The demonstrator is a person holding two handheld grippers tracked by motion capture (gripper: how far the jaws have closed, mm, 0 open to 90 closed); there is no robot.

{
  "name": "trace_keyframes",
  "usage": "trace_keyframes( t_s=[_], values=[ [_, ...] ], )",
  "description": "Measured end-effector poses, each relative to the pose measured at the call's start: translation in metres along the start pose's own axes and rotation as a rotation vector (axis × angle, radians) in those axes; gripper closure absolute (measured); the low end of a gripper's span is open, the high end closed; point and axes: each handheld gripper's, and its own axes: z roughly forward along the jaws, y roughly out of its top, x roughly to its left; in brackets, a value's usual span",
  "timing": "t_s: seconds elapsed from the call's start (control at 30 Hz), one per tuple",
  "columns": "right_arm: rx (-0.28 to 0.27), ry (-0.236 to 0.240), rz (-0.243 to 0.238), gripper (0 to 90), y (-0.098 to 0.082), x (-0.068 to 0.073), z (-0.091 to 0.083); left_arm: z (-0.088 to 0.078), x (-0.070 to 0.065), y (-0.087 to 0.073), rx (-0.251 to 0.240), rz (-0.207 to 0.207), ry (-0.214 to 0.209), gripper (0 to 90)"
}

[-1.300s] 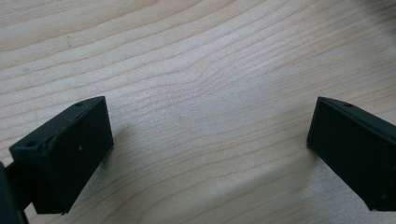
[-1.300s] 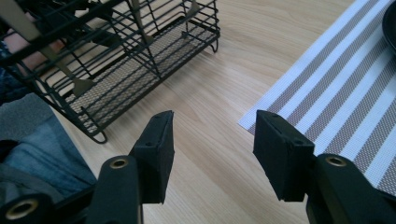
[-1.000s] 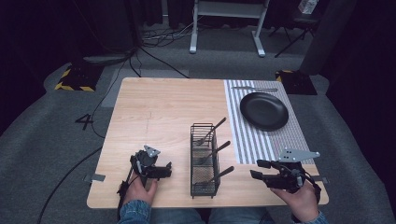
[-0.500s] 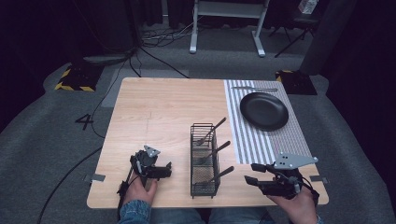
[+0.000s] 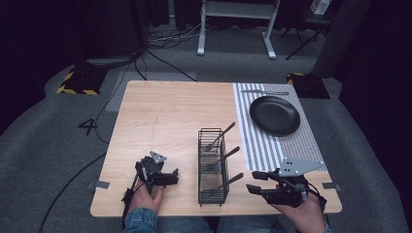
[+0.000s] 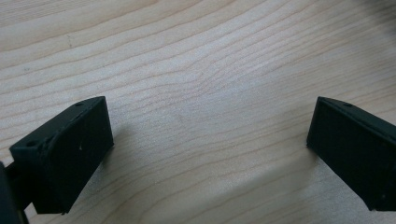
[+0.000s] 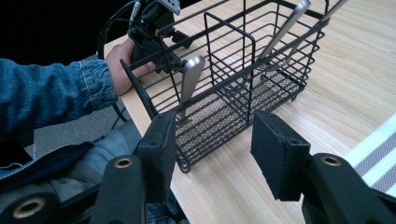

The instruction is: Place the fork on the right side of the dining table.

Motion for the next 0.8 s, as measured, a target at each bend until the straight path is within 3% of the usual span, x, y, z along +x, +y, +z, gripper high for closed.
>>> trace_keyframes(
  t_s=[0.37,0.8],
  values=[
    [-0.002,0.045,-0.001,57.0,0.013,0.002,0.013,0.000,0.000,0.000,0.000,-0.001,0.000,0.4],
    [0.016,0.077,0.005,77.5,0.022,0.000,0.023,0.000,0.000,0.000,0.000,0.000,0.000,0.4]
  ],
)
